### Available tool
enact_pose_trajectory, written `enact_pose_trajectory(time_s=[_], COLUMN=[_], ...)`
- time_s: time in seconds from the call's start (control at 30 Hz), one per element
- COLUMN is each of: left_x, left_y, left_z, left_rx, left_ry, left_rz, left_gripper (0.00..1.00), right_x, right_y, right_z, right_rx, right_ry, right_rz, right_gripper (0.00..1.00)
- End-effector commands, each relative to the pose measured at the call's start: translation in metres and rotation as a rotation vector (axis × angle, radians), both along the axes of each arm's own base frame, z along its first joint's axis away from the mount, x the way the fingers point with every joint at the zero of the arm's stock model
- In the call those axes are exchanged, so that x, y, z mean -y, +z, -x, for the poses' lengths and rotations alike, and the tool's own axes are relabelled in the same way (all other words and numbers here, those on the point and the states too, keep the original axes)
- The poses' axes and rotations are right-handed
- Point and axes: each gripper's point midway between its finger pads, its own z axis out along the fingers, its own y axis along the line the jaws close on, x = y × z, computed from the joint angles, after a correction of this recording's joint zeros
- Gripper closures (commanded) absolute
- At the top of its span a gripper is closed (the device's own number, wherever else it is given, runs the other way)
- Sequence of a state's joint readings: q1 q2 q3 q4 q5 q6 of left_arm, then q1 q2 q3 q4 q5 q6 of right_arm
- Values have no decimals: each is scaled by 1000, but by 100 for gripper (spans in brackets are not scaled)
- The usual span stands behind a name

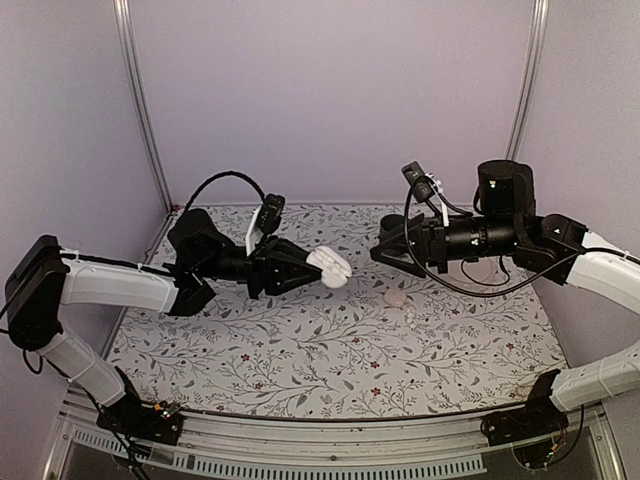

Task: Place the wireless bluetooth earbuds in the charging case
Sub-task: Open the charging case.

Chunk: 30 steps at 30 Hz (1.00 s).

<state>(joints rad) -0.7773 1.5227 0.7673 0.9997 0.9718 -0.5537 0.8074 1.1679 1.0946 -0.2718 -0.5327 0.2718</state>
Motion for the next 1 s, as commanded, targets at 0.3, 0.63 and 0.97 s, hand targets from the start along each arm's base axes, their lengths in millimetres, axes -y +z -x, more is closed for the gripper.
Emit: enact_pose_trajectory(time_s=[0.3,0.63,0.97], left_x=[-7,-4,-1], left_y=[38,40,41], left_z=[-8,5,9], left_rx=[120,145,151], left_ry=[97,53,32], left_rz=[116,98,93], left_gripper=[100,100,100], right_x=[-45,-39,-50], right_y=[18,14,20], right_z=[19,-8,13], right_rx=[127,116,81], right_ry=[30,-134,14], right_rz=[-51,-23,-91], right_gripper=[24,40,55])
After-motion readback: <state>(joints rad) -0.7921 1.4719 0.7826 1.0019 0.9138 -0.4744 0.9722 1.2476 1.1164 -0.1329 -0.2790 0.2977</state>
